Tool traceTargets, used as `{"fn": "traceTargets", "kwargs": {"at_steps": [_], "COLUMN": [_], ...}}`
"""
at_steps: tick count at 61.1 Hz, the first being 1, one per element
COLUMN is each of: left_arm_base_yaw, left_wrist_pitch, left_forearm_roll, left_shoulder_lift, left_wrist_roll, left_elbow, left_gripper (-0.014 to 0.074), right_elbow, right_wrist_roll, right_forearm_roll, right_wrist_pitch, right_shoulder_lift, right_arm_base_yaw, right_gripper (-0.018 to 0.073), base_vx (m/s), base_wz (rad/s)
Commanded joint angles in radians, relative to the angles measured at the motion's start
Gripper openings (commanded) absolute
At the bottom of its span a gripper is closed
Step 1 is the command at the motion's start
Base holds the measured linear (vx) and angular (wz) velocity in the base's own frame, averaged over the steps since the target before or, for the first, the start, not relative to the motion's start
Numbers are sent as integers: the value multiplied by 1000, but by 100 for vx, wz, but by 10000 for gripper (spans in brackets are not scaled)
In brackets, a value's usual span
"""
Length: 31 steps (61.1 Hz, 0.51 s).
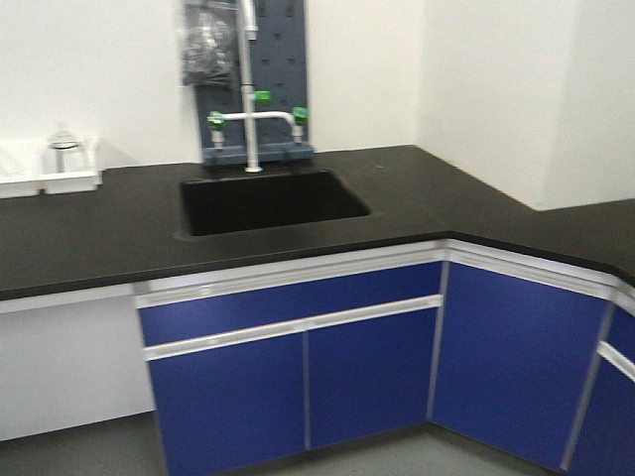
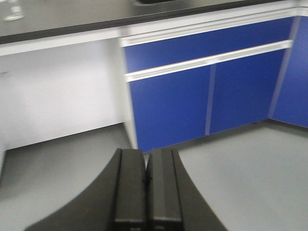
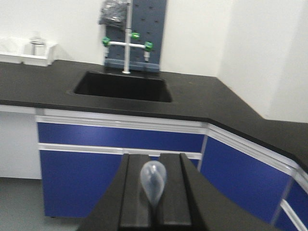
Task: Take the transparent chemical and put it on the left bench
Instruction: 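Drive the base to the bench with white bins, holding the dropper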
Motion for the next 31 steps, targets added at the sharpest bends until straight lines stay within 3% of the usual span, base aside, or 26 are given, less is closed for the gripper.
{"fn": "traceTargets", "kwargs": {"at_steps": [1,31], "left_arm_base_yaw": [-2,-2], "left_wrist_pitch": [-78,-78], "left_forearm_roll": [-1,-1], "left_shoulder_lift": [-19,-19], "left_wrist_roll": [-8,-8], "left_elbow": [16,16], "left_gripper": [-3,-3], "right_elbow": [-33,-33], "right_wrist_roll": [-2,-2], "right_forearm_roll": [-4,-4], "right_wrist_pitch": [-80,-80], "right_shoulder_lift": [9,9], "right_arm_base_yaw": [-5,-5], "right_gripper": [0,0], "base_vx": [10,13], "base_wz": [52,48]}}
